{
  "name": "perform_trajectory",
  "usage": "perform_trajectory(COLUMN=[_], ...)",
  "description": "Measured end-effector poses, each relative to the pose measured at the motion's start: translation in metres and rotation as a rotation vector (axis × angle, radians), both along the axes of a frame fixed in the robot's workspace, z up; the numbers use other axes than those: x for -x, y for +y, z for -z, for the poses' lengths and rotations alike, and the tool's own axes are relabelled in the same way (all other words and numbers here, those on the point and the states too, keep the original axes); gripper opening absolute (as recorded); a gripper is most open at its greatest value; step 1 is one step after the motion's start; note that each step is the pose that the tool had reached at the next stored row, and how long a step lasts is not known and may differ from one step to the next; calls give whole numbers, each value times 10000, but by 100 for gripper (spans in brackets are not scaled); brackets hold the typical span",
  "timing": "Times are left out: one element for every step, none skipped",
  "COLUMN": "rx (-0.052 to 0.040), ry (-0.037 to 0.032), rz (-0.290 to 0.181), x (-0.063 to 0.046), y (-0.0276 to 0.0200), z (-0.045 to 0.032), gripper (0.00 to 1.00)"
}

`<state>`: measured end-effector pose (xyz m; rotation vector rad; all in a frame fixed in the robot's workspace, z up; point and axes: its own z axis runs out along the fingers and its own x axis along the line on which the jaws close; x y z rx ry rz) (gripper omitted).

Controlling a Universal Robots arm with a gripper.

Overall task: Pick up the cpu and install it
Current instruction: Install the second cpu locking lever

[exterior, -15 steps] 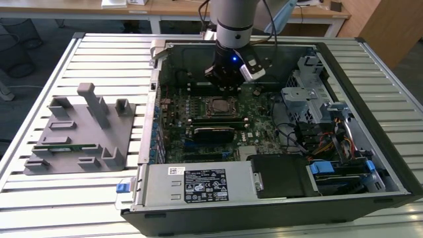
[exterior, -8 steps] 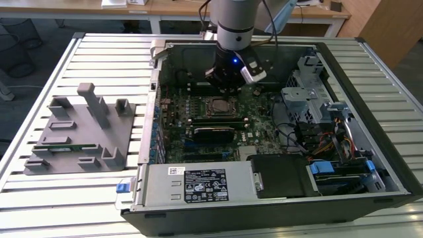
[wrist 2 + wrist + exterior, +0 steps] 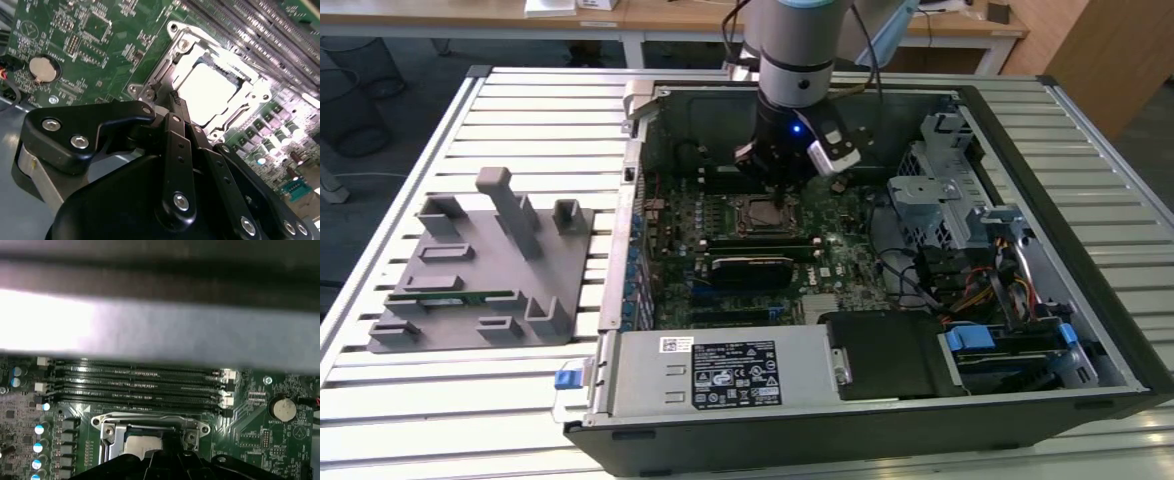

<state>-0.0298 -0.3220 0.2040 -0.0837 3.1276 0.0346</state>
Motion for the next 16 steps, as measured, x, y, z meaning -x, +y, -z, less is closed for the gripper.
perform_trajectory(rx=[0,0,3,1,1,1,2,5,7,7,6,9,9,9,8,9], ry=[0,-1,1,0,0,0,0,1,0,-1,-1,0,0,0,-1,0], rz=[0,0,1,1,2,1,0,0,-1,-1,1,1,1,1,0,0], x=[0,0,0,1,1,0,0,1,2,2,2,2,2,2,2,2], y=[-12,-18,-21,-23,-23,-23,-23,-23,-24,-28,-38,-57,-86,-120,-151,-175], z=[0,0,-6,-22,-47,-75,-99,-115,-123,-124,-124,-125,-125,-124,-122,-121], gripper=[11,11,11,11,11,11,11,11,11,11,11,11,11,11,11,11])
